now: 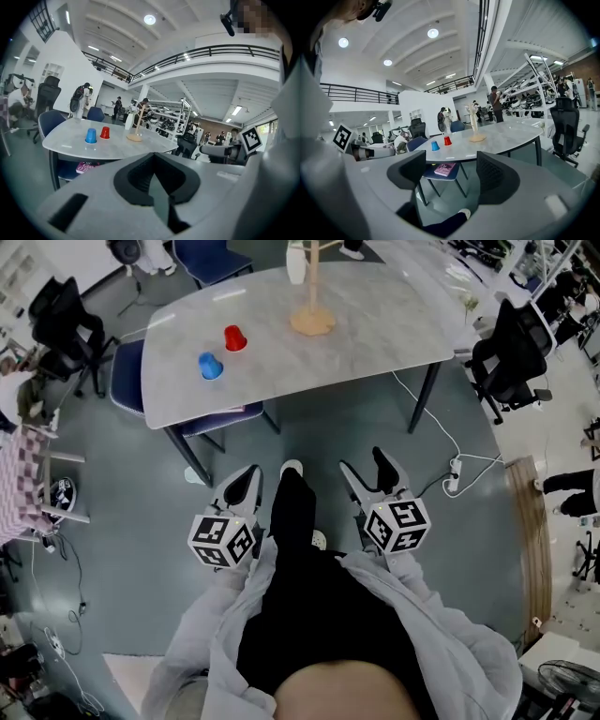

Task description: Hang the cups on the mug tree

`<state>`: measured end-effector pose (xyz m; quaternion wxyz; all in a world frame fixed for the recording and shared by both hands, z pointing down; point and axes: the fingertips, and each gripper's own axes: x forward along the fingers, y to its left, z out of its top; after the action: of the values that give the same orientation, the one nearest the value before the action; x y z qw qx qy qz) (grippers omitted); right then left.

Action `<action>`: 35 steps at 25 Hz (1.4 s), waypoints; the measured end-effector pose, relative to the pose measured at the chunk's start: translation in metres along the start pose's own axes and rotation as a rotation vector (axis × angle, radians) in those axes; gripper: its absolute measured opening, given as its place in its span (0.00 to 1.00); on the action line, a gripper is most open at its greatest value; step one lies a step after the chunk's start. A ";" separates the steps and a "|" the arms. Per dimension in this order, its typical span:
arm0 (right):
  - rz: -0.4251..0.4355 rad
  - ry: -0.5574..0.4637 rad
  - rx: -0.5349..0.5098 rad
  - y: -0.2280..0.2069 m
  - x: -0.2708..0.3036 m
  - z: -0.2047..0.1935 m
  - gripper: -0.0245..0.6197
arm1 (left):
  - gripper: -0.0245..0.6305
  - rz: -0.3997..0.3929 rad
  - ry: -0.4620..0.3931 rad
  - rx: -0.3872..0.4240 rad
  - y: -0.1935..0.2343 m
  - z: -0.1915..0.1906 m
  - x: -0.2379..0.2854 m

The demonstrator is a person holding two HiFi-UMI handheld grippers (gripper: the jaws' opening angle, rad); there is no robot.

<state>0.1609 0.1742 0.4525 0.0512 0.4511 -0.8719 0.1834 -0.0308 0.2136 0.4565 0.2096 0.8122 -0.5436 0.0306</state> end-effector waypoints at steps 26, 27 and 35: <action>0.062 0.030 -0.019 -0.052 0.299 0.116 0.55 | 0.04 0.027 -0.010 0.005 0.191 0.151 0.208; 0.068 0.033 -0.022 -0.052 0.312 0.118 0.55 | 0.04 0.028 -0.009 0.000 0.200 0.154 0.216; 0.128 0.084 -0.102 -0.049 0.394 0.126 0.55 | 0.04 0.053 -0.004 -0.010 0.254 0.173 0.254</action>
<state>-0.0215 -0.1997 0.4494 0.0988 0.3832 -0.9042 0.1604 -0.1858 -0.1538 0.4478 0.2118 0.7965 -0.5655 0.0315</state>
